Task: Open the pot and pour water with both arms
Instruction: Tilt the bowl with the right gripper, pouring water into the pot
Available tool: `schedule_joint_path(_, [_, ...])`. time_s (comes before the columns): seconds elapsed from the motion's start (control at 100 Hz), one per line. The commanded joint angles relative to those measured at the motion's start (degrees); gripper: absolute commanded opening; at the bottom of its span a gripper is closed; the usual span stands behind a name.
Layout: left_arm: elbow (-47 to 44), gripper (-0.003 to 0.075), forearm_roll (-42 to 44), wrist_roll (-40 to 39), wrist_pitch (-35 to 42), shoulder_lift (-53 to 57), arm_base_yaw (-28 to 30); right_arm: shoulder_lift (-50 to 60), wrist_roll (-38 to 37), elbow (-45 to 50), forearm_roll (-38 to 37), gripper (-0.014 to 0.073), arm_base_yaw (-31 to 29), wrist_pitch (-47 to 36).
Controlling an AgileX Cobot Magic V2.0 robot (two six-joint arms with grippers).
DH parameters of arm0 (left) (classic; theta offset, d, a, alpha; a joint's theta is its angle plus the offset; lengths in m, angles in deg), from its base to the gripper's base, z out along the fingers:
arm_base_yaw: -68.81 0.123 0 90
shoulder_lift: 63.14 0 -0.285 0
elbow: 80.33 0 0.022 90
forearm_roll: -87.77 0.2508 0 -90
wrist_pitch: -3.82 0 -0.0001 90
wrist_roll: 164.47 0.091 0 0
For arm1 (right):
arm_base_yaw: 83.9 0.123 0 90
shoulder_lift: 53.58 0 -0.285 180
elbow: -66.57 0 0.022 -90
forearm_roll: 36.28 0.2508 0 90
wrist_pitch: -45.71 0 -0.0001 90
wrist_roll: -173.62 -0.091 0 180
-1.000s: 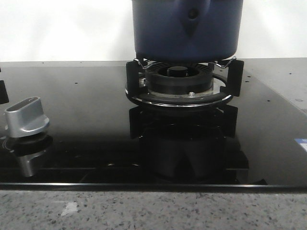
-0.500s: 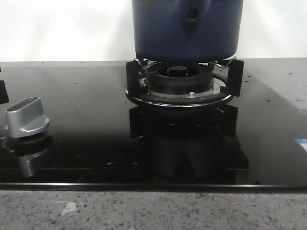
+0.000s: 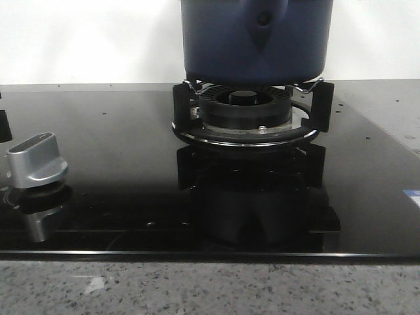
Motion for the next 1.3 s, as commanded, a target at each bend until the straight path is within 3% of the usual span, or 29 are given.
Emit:
schedule_joint_path(0.0, [2.2, 0.0314, -5.9, -0.4, -0.9, 3.1, 0.1, 2.2, 0.2, -2.1, -1.2, -0.0046, 0.0, -7.0])
schedule_joint_path(0.35, [2.2, 0.0314, -5.9, -0.4, -0.9, 3.1, 0.1, 1.4, 0.2, -2.1, -4.5, -0.0046, 0.0, -8.3])
schedule_joint_path(0.58, [2.2, 0.0314, -5.9, -0.4, -0.9, 3.1, 0.1, 1.4, 0.2, -2.1, -11.2, -0.0046, 0.0, -10.6])
schedule_joint_path(1.29, [2.2, 0.0314, -5.9, -0.4, -0.9, 3.1, 0.1, 1.4, 0.2, -2.1, -21.8, -0.0046, 0.0, -19.9])
